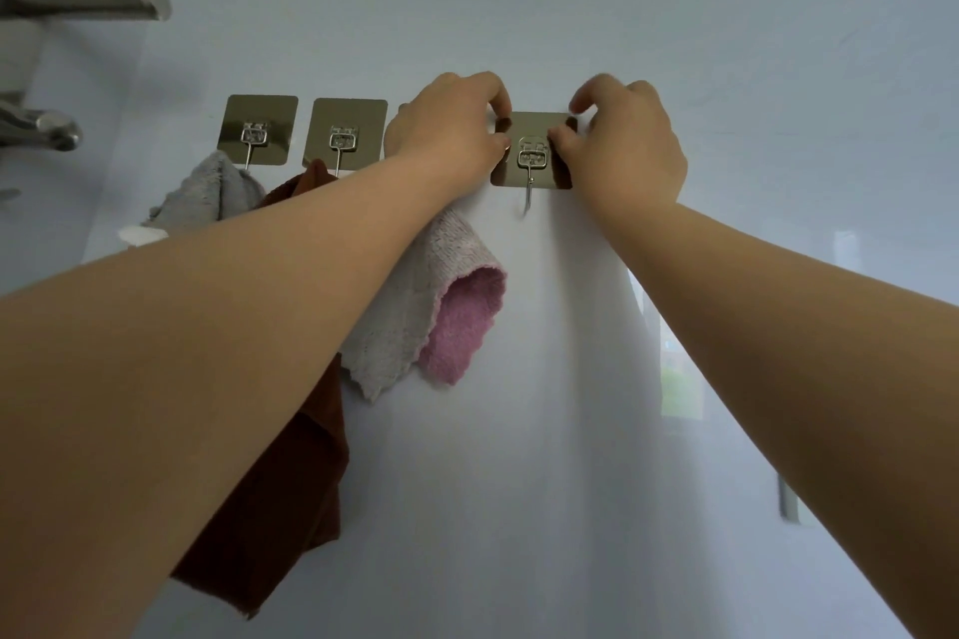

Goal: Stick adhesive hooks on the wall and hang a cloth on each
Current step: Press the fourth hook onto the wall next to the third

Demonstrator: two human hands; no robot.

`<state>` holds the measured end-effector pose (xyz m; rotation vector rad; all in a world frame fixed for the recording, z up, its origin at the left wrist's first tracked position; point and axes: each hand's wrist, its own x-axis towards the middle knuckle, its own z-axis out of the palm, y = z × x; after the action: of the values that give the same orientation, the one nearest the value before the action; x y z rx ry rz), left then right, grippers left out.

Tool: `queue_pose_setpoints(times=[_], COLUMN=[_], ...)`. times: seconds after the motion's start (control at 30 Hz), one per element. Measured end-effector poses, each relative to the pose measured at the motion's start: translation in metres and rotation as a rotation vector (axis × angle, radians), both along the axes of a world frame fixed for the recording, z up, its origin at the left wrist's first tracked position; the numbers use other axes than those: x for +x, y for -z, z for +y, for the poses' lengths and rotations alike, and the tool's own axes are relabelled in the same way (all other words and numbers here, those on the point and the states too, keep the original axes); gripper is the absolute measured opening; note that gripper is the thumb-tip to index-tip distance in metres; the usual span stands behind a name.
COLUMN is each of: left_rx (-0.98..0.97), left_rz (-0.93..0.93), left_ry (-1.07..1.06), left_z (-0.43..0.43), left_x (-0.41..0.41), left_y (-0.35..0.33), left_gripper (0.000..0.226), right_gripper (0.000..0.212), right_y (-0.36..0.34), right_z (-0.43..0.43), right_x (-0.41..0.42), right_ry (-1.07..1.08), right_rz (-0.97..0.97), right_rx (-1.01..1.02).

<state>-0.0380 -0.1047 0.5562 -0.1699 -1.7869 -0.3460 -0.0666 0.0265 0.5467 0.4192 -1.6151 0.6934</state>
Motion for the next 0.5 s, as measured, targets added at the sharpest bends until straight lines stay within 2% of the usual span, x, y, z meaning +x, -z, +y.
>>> queue_pose_setpoints(times=[0.13,0.23,0.4,0.5], left_rx=[-0.063,-0.086,-0.057,-0.030], left_rz=[0.000,0.004,0.027,0.050], left_ry=[-0.116,-0.173,-0.166,-0.153], left_z=[-0.003,-0.005,-0.003,-0.001], left_x=[0.003,0.006,0.009,0.009], left_y=[0.010,0.020,0.032,0.036], left_gripper=[0.037,0.043,0.024,0.019], right_gripper=[0.023,0.023,0.022,0.029], right_y=[0.011,0.019,0.031,0.033], right_z=[0.002,0.005,0.011,0.013], right_x=[-0.007,-0.008,-0.006,-0.003], right_ry=[0.097,0.112,0.060,0.014], right_rz=[0.053,0.052,0.018,0.030], right_rx=[0.061,0.044,0.034,0.004])
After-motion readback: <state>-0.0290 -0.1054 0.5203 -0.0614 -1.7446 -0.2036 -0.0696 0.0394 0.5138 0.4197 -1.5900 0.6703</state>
